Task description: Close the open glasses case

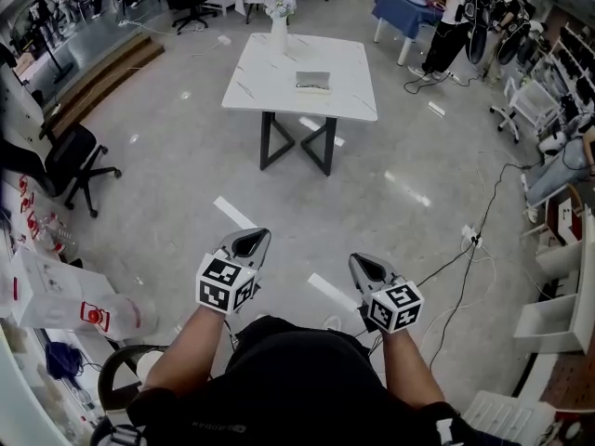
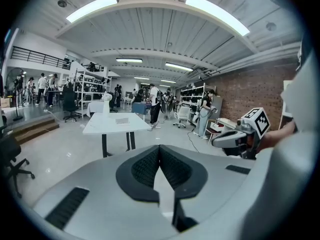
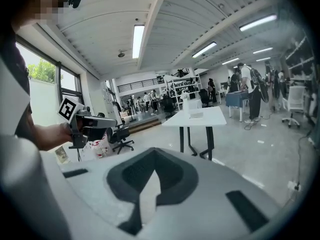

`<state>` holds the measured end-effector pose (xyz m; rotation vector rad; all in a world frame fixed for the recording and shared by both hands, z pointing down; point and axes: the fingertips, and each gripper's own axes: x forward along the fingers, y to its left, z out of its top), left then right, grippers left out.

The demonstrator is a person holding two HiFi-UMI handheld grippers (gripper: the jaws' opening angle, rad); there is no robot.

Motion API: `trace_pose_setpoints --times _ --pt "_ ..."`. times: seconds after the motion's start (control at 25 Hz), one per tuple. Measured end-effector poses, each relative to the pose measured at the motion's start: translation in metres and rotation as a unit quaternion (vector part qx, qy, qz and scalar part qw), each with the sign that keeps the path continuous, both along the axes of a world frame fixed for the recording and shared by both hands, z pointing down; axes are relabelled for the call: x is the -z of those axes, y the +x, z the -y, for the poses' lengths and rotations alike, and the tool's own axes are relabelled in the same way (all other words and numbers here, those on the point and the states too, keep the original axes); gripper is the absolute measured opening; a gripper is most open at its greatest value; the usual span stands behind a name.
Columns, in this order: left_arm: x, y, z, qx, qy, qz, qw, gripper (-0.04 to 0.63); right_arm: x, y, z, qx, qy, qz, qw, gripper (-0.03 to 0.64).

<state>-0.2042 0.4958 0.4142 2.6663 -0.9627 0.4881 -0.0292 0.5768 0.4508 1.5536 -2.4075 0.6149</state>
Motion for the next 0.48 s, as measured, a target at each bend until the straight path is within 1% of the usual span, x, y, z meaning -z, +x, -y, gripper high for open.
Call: trace_pose_setpoints --times 0.28,0.48 --pt "-0.001 -0.008 0.006 -0.002 0.002 -0.002 1.0000 0.003 0.001 -0.006 0.004 -0.012 0.001 -0.002 1.000 0.002" --pt "-0.001 -0.023 0.012 -0.003 0.003 -0.007 1.0000 0.003 0.001 -0.019 0.010 -0.016 -0.003 -0.006 1.000 0.002"
